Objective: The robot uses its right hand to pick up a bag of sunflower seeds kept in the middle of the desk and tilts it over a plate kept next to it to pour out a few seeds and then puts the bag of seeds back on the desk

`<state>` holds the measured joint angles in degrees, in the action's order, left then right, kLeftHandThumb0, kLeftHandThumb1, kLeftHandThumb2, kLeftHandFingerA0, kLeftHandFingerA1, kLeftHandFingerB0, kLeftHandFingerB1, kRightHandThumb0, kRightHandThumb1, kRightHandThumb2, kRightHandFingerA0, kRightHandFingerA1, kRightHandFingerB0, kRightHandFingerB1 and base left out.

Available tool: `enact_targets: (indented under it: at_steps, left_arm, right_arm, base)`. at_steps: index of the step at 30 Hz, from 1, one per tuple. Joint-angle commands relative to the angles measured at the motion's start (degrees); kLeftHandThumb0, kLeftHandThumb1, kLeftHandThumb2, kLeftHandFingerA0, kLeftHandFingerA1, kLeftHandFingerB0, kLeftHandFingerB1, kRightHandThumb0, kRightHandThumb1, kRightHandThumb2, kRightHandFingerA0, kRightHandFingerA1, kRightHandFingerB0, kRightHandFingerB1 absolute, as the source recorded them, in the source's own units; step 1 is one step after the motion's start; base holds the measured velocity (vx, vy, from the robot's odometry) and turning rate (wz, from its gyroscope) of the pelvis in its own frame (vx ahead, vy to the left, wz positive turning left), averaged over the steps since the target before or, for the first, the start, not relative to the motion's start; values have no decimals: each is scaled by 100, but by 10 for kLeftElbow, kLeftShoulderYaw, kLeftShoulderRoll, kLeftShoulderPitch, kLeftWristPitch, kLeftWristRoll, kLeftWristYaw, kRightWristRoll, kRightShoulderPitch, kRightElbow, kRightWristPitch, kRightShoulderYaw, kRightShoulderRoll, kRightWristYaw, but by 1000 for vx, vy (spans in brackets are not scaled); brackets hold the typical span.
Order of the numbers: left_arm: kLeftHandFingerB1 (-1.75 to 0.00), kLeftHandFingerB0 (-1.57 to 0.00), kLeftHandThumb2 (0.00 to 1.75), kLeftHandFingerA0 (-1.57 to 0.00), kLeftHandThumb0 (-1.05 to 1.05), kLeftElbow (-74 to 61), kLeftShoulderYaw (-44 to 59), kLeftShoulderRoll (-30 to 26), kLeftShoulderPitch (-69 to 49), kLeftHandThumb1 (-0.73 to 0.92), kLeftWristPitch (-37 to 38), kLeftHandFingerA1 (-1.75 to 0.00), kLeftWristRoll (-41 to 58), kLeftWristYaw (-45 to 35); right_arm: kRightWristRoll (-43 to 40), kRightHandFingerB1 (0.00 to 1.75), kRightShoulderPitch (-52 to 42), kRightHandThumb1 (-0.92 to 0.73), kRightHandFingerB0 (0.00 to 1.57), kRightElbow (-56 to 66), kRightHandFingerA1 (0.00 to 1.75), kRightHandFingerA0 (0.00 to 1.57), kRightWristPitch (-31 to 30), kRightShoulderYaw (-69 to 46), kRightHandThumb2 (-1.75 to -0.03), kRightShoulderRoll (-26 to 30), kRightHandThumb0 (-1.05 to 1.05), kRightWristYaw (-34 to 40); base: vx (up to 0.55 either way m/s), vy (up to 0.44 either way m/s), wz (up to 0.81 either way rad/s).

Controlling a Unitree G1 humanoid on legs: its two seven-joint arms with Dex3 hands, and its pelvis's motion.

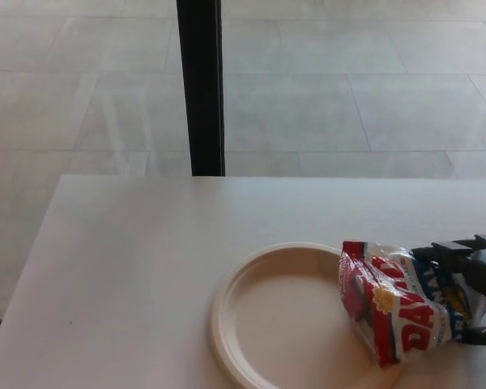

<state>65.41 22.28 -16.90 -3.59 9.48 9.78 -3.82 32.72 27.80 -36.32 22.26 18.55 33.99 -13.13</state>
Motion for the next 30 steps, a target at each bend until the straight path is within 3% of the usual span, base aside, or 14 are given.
enact_targets:
  at_steps: [1,2,3,4,6,11,14,16,17,18,22,23,28,30]
  left_arm:
    - [-65,-27,84,-36,-56,-2,4,1,-11,75,25,-80,8,-12]
    - [-66,-28,85,-38,-58,-11,6,3,-15,75,22,-82,11,-10]
    - [-66,-31,104,-40,-60,-18,1,3,-21,70,24,-78,4,-3]
    - [-67,-32,103,-42,-59,-19,-2,3,-23,70,27,-79,0,-2]
    - [-67,-31,86,-37,-54,-13,-2,1,-22,77,28,-80,0,-4]
    - [-66,-31,85,-39,-54,12,6,-3,-6,77,24,-81,8,-4]
    - [-68,-34,86,-42,-54,3,-1,-2,-9,76,26,-84,-1,4]
    - [-70,-34,88,-44,-53,-20,-3,1,-17,75,21,-87,0,3]
    - [-70,-34,88,-43,-53,-23,-1,1,-19,75,21,-86,3,-1]
    - [-68,-32,88,-39,-56,-25,0,4,-25,74,24,-83,5,-5]
    - [-70,-36,102,-45,-56,-30,-6,2,-30,70,26,-82,-3,-2]
    - [-69,-33,89,-39,-54,-33,-5,4,-30,75,20,-82,-1,2]
    - [-68,-34,86,-43,-52,-22,-9,1,-25,76,15,-85,-6,9]
    - [-68,-32,87,-42,-51,-17,-3,3,-26,76,21,-85,2,2]
  right_arm:
    - [-24,32,-12,-56,4,-8,56,29,16,1,-57,-5,-38,-21]
    - [-28,24,-16,-59,7,-10,58,41,9,0,-62,-2,-35,-30]
    - [-40,47,-24,-49,0,-14,71,56,5,-7,-95,-1,-26,-37]
    - [-43,31,-28,-71,11,-15,64,72,5,-9,-61,0,-31,-38]
    - [-45,30,-34,-74,14,-16,83,79,2,-12,-63,2,-32,-38]
    - [-41,30,-45,-77,20,-29,77,88,-12,-14,-64,-7,-32,-18]
    - [-41,30,-49,-78,25,-36,97,94,-10,-12,-64,-11,-29,-7]
    - [-38,33,-54,-83,35,-47,133,92,-8,-12,-67,-22,-26,19]
    - [-37,35,-54,-86,41,-52,129,87,-4,-12,-67,-24,-23,26]
    - [-36,48,-56,-86,58,-53,140,78,-5,-11,-72,-29,-21,32]
    - [-36,76,-61,-76,94,-35,136,84,-20,-6,-87,-33,-22,21]
    - [-36,87,-64,-73,94,-31,139,85,-22,-5,-91,-34,-21,21]
    - [-45,122,-77,-67,88,-43,143,90,-10,-9,-100,-47,-19,52]
    - [-43,153,-83,-65,72,-45,167,79,0,-9,-100,-46,-22,69]
  base:
    - [0,0,0]
    - [0,0,0]
    - [0,0,0]
    - [0,0,0]
    - [0,0,0]
    - [0,0,0]
    - [0,0,0]
    - [0,0,0]
    - [0,0,0]
    - [0,0,0]
    - [0,0,0]
    - [0,0,0]
    - [0,0,0]
    - [0,0,0]
